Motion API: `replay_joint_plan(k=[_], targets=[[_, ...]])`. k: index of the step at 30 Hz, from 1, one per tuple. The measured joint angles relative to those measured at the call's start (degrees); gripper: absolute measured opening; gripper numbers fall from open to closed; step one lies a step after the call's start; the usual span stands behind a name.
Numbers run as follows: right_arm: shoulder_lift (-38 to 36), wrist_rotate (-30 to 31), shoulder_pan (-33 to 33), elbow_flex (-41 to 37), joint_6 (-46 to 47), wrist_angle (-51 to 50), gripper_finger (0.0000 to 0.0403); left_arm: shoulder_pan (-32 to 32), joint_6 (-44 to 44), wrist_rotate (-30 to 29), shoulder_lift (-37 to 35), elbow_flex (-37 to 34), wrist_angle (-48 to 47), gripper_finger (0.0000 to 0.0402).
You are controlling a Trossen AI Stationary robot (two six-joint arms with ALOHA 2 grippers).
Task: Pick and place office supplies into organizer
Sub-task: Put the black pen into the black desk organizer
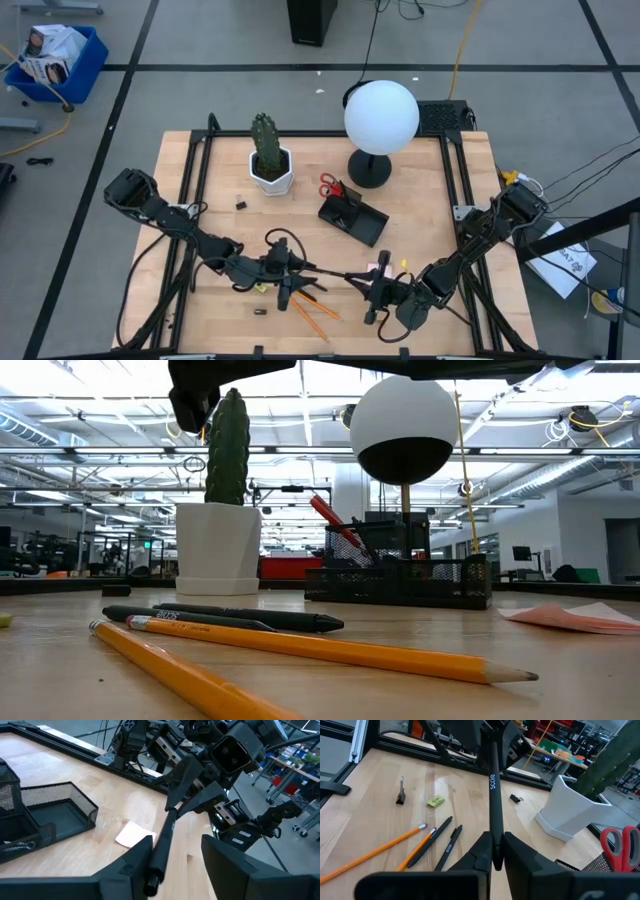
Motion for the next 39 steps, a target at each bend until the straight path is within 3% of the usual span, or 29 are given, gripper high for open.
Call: replay_joint_plan(k=[12, 16, 28, 36, 39], targets=[[0.0, -0.1, 0.0, 0.0, -0.4, 0.4, 0.0024, 0.3, 1.7, 0.0, 0.0, 0.0, 0.3, 0.0037], [0.0, 0.0, 0.0, 0.0, -1.6, 0.0, 0.0042, 0.2, 2.6, -1.3, 0.0, 0.0, 0.5, 0.0037], [0.0, 0.3, 6.1, 0.0, 1.6, -8.3, 0.0164, 2.8, 4.7, -3.0, -0.5, 0.0, 3.3, 0.0039], [0.0, 6.2, 11.7, 0.0, 8.2, -11.7, 0.0174, 10.2, 4.5, -0.2, -1.9, 0.0, 2.1, 0.0039], [0.0, 6.3, 12.6, 0.0, 8.2, -11.9, 0.0169, 14.7, 3.5, 4.4, -2.7, 1.9, 0.6, 0.0042]])
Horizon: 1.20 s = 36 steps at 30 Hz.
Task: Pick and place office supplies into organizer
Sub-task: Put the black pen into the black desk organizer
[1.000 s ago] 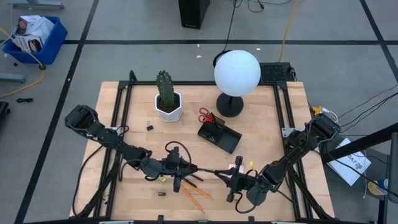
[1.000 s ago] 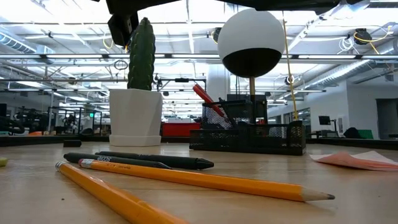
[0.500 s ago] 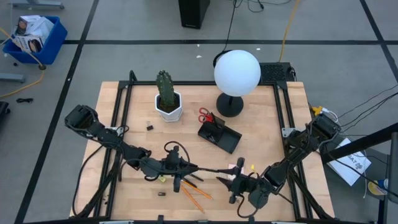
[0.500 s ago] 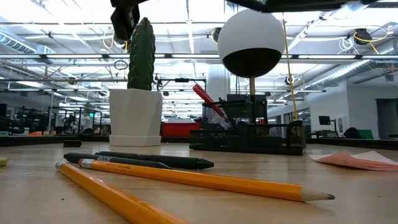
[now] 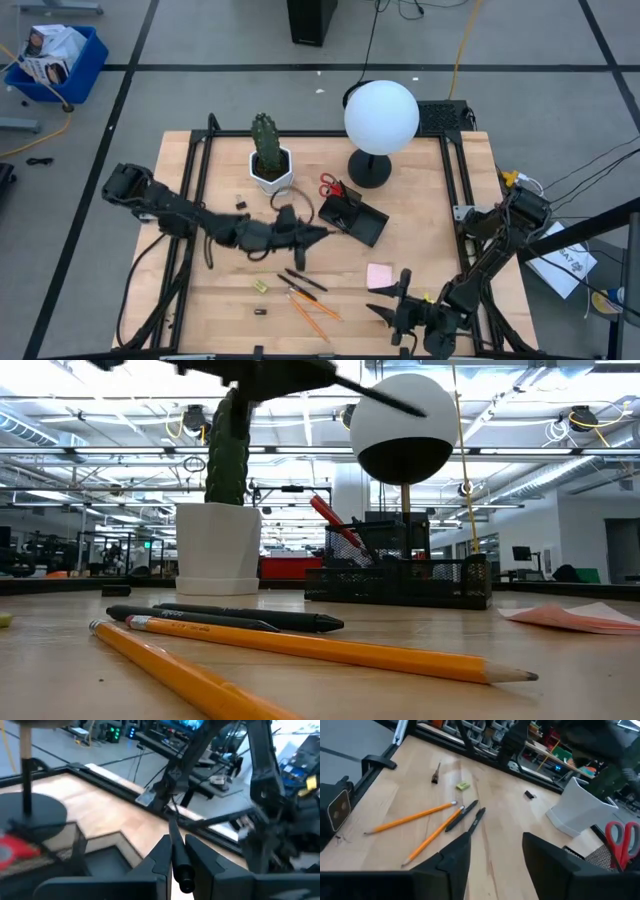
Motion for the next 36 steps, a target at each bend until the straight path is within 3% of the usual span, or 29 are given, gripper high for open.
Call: replay_joint_plan(k=[4, 9, 13, 18, 26, 36], targets=[[0.0, 0.0, 0.1, -0.5, 1.8, -0.1, 0.0165, 4.8, -0.7, 3.9, -1.1, 6.1, -14.9, 0.0038], [0.0, 0.2, -0.1, -3.0, 4.8, -0.1, 0.0164, 8.9, -1.3, 4.2, -1.2, 17.1, -38.0, 0.0038], [0.0, 0.1, -0.3, -5.3, 6.4, 1.8, 0.0162, 11.8, -0.2, 7.1, -0.4, 24.3, -47.1, 0.0044], [0.0, 0.1, -0.6, -6.0, 7.1, 2.8, 0.0162, 15.8, 1.5, 13.5, 0.9, 28.1, -50.5, 0.0038], [0.0, 0.1, -0.6, -6.0, 6.2, 4.8, 0.0160, 20.6, 1.1, 16.8, 3.7, 28.8, -51.8, 0.0046], [0.0, 0.1, -0.6, -6.0, 5.4, 5.2, 0.0158, 21.7, 1.2, 17.7, 9.5, 28.6, -51.6, 0.0050]])
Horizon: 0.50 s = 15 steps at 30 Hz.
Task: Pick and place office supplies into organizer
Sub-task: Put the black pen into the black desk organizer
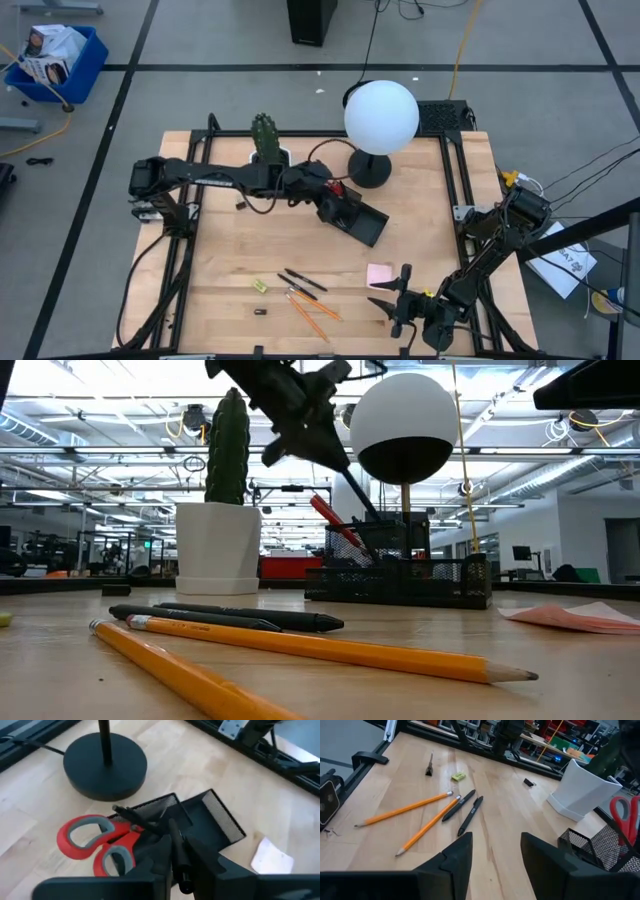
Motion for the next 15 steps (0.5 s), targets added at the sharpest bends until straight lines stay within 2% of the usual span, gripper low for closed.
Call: replay_joint_plan(k=[7, 15], targets=[[0.0, 0.0, 0.0, 0.0, 0.0, 0.0, 0.0157, 0.8, 0.2, 1.5, 0.2, 0.0, 3.5, 0.0101], [0.0, -0.2, 0.0, 0.0, 0.1, 0.0, 0.0155, 0.3, -0.1, 3.4, 0.2, 0.0, 4.2, 0.0111]])
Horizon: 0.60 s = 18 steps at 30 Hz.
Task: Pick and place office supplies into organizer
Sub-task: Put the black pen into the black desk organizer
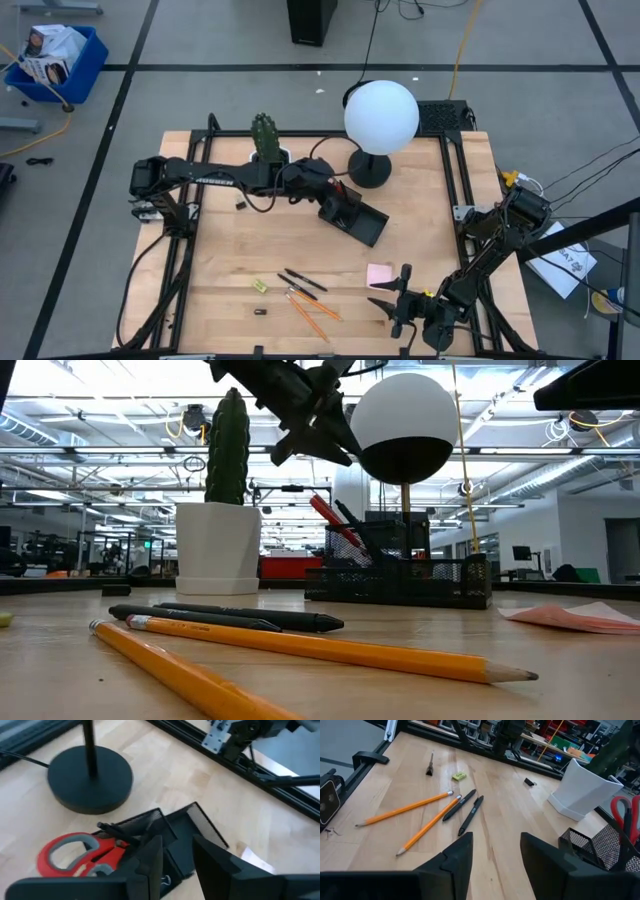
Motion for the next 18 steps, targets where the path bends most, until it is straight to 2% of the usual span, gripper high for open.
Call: replay_joint_plan(k=[4, 7, 10, 13, 18], targets=[[0.0, -0.2, 0.0, 0.0, 0.7, 0.0, 0.0155, -1.9, -1.0, 4.9, 0.0, 0.0, 0.4, 0.0112], [0.0, -1.6, -0.2, 0.0, 2.1, 0.0, 0.0155, -5.4, -0.6, 5.0, 0.0, 0.0, 0.6, 0.0112], [0.0, -5.3, -0.8, 0.0, 3.8, -0.1, 0.0155, -10.6, -0.4, 1.5, 0.0, 0.0, 0.5, 0.0112], [0.6, -9.3, -1.9, -0.6, 5.7, 1.2, 0.0155, -16.8, 0.3, -5.8, 0.0, 0.0, 0.5, 0.0113], [4.0, -14.2, -5.1, -4.3, 5.7, 11.6, 0.0155, -25.5, 0.0, -14.5, 0.0, 0.0, 0.6, 0.0113]])
